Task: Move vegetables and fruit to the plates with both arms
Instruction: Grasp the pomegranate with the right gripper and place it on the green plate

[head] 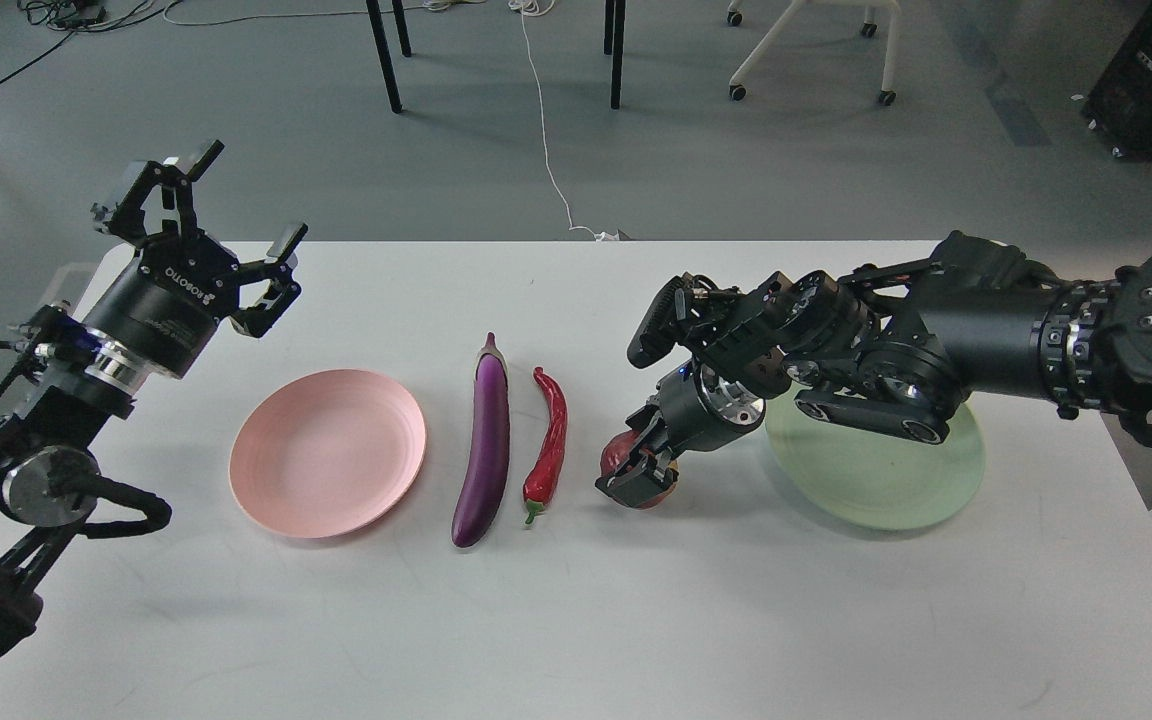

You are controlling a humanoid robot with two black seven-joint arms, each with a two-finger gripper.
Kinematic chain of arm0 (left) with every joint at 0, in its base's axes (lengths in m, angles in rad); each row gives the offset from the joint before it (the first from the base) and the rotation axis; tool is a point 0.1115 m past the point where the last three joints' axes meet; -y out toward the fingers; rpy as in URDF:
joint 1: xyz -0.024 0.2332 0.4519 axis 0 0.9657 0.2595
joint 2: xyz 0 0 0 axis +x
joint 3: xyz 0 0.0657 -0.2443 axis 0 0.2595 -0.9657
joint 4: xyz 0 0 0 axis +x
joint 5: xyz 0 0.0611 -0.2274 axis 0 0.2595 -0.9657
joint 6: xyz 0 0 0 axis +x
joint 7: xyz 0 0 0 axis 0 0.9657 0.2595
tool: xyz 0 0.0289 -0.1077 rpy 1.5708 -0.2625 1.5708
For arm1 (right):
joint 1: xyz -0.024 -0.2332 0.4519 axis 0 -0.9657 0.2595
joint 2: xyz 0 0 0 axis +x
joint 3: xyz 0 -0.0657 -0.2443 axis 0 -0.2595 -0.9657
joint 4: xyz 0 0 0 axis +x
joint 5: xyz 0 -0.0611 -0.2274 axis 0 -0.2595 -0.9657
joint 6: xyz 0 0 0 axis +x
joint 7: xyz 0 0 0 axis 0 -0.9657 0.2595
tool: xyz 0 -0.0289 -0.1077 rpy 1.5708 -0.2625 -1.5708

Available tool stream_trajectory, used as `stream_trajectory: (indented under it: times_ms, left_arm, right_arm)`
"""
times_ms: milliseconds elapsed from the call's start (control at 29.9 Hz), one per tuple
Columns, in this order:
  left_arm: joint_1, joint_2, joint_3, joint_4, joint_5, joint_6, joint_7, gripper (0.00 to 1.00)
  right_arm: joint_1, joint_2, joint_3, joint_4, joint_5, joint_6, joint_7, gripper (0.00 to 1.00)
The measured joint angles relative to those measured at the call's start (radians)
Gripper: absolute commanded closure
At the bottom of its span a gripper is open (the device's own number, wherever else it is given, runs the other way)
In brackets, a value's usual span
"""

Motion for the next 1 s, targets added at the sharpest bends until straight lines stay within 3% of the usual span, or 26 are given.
stream_trajectory:
  times_ms: [301, 536, 736, 870, 1004]
  left_arm:
    - [0.0, 0.006, 0.0, -0.009, 0.0, 0.0, 0.0, 0.01]
    - [0.0, 0.015, 0.004, -0.025, 0.003, 0.0, 0.001, 0.01]
    - [0.0, 0.012, 0.01, -0.055, 0.04, 0.0, 0.001, 0.01]
    - [0.004, 0.006, 0.012, -0.074, 0.061, 0.0, 0.001, 0.01]
    - [0.005, 0.004, 0.012, -0.079, 0.069, 0.0, 0.002, 0.01]
  right_arm:
    - [0.089, -0.105, -0.001, 0.056, 0.001, 0.002, 0.0, 0.69]
    - [0.241, -0.378, -0.004, 0.235, -0.014, 0.01, 0.0, 0.68]
    - [0.235, -0.589, -0.047, 0.325, -0.092, 0.011, 0.0, 0.67]
    - [0.169, -0.659, -0.055, 0.329, -0.102, -0.001, 0.0, 0.62]
    - [0.117, -0.684, -0.048, 0.319, -0.103, -0.025, 0.0, 0.44]
